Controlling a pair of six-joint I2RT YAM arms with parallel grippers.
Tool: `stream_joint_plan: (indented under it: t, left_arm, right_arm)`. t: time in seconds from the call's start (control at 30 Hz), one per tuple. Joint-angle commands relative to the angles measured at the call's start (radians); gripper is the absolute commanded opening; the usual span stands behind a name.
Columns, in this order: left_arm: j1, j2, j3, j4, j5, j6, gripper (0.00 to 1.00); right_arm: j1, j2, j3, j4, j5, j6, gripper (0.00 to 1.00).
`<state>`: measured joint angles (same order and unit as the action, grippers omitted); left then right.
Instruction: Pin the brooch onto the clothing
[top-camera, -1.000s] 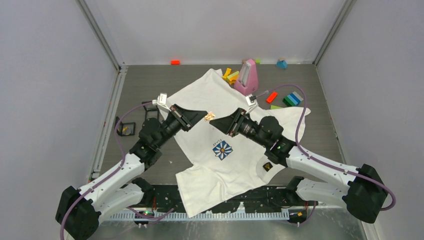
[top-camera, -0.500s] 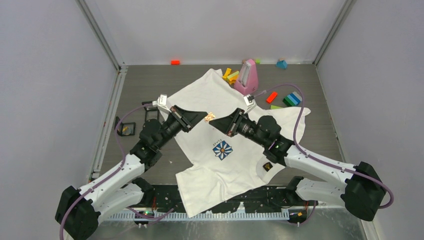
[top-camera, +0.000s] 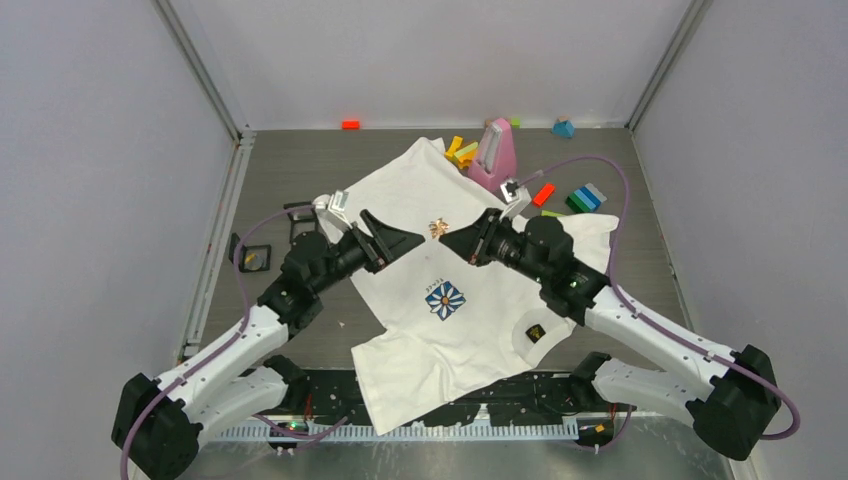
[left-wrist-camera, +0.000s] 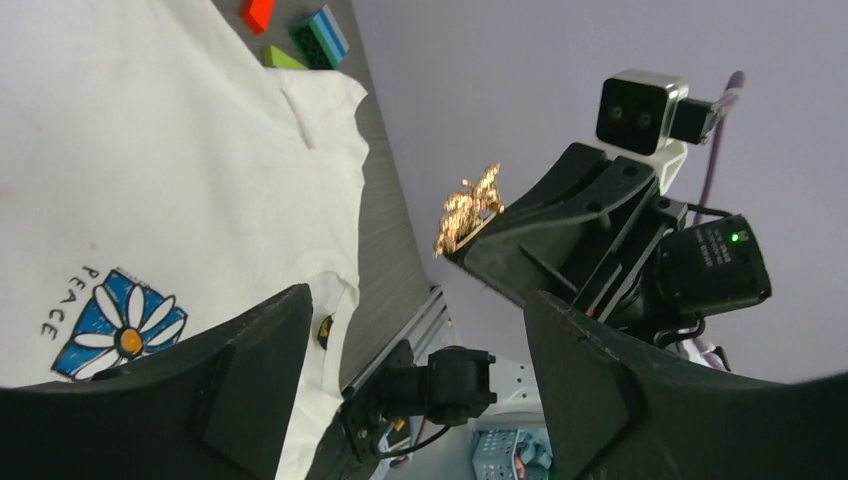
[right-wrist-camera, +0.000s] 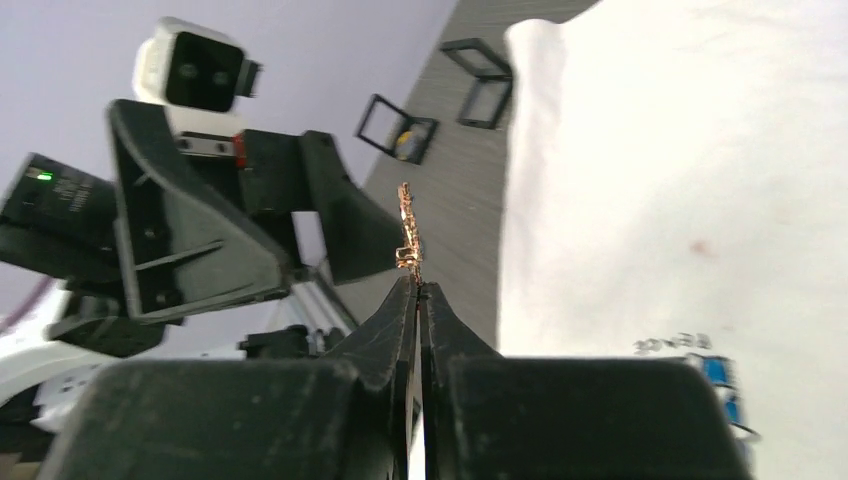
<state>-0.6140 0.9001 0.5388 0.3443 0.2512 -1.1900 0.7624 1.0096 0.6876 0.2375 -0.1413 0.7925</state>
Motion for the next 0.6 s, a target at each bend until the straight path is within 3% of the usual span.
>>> stream_joint_plan:
  t: [0.0,0.2,0.37,0.43,0.57]
  left_arm:
    - [0.077,-0.010,0.113,-0.199,0.167,0.134,0.83]
    - [0.125,0.155,0.321,-0.516,0.446,0.525,0.82]
    - [0.054,0.369,0.511,-0.838,0.634,0.852,0.79]
    - [0.032,0.404,0.516,-0.797,0.725,0.872,0.77]
    - [0.021,0.410,0.435,-0.548,0.903,0.734,0.68]
  right_arm:
    - [-0.106,-0.010,0.131,-0.325,-0.090,-0.172,0.00]
    - [-0.195,0.080,0.241,-0.630,-0.355,-0.332,0.00]
    - [-0.195,0.130,0.265,-0.740,-0.612,-0.398,0.01]
    - [-0.190,0.119,0.255,-0.736,-0.695,-0.398,0.01]
    - [-0.174,0.088,0.242,-0.729,-0.789,-0.398,0.01]
